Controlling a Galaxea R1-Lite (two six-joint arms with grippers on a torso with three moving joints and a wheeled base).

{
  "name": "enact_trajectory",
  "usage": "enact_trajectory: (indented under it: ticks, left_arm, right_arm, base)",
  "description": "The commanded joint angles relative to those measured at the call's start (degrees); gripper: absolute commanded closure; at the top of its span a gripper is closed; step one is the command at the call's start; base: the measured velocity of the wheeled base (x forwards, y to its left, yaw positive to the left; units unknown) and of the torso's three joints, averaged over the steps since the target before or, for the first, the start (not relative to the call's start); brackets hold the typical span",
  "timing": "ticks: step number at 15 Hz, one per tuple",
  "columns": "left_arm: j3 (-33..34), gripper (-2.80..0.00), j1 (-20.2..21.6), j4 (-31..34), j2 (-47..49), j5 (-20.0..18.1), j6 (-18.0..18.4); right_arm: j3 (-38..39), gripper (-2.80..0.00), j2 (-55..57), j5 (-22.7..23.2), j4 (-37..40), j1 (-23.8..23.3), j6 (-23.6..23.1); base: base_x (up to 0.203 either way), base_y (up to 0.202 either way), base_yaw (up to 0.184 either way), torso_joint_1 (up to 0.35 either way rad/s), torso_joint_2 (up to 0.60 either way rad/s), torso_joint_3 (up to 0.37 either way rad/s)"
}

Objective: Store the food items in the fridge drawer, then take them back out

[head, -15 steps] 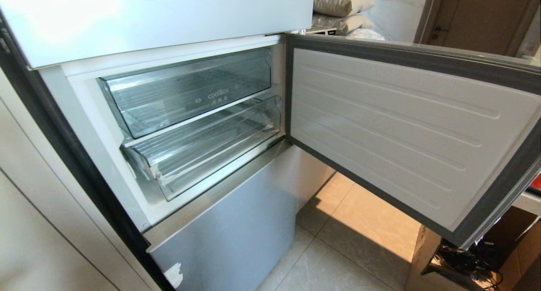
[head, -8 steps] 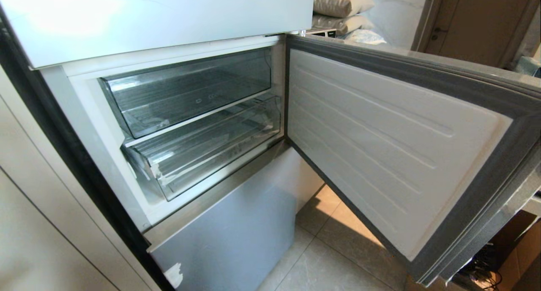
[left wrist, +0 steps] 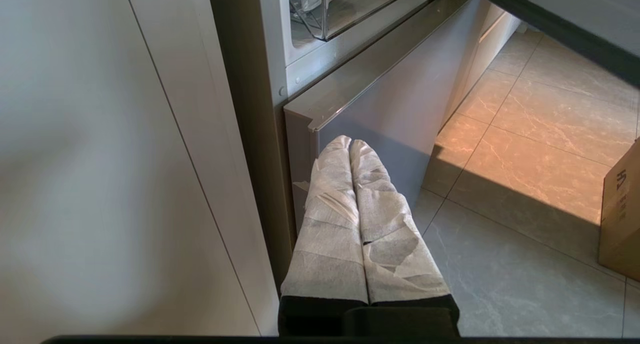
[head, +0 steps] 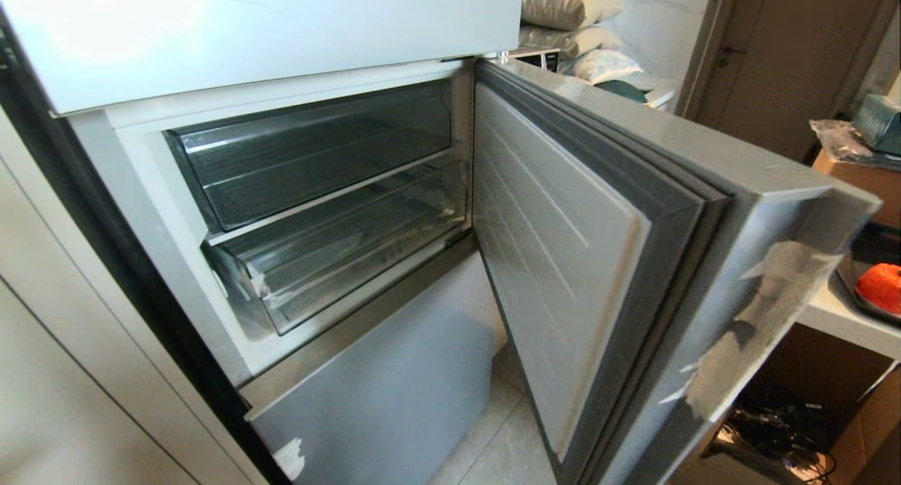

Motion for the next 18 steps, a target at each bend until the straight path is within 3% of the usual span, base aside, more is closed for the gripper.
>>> enact_trajectory:
  ticks: [1, 3, 5, 7, 13, 18]
  left_arm:
    - [0.0, 0.00, 0.0, 0.0, 0.0, 0.0, 0.0]
    - [0.0, 0.00, 0.0, 0.0, 0.0, 0.0, 0.0]
    - [0.0, 0.00, 0.0, 0.0, 0.0, 0.0, 0.0]
    - [0.0, 0.00, 0.0, 0.1, 0.0, 0.0, 0.0]
    - [0.0, 0.00, 0.0, 0.0, 0.0, 0.0, 0.0]
    - [0.0, 0.00, 0.0, 0.0, 0.0, 0.0, 0.0]
  right_arm:
    - [-1.0, 0.00, 11.2, 0.7, -1.3, 0.7, -0.3]
    - [-2.4, 0.00, 19.1, 7.8, -5.7, 0.9, -1.3]
    - [-3.9, 0.00, 24.4, 20.7, -9.3, 1.0, -3.2]
    - [-8.1, 0.00, 29.3, 26.5, -10.7, 1.5, -4.9]
    - [-22.3, 0.00, 46.2, 27.2, -13.0, 9.4, -6.0]
    - [-30.8, 0.00, 53.4, 26.3, -13.3, 15.5, -6.4]
  base:
    - [0.000, 0.000, 0.000, 0.000, 0.00, 0.000]
    - [0.000, 0.000, 0.000, 0.000, 0.00, 0.000]
    - [0.000, 0.000, 0.000, 0.000, 0.00, 0.000]
    - [0.000, 0.000, 0.000, 0.000, 0.00, 0.000]
    - [0.000, 0.000, 0.000, 0.000, 0.00, 0.000]
    - [0.000, 0.000, 0.000, 0.000, 0.00, 0.000]
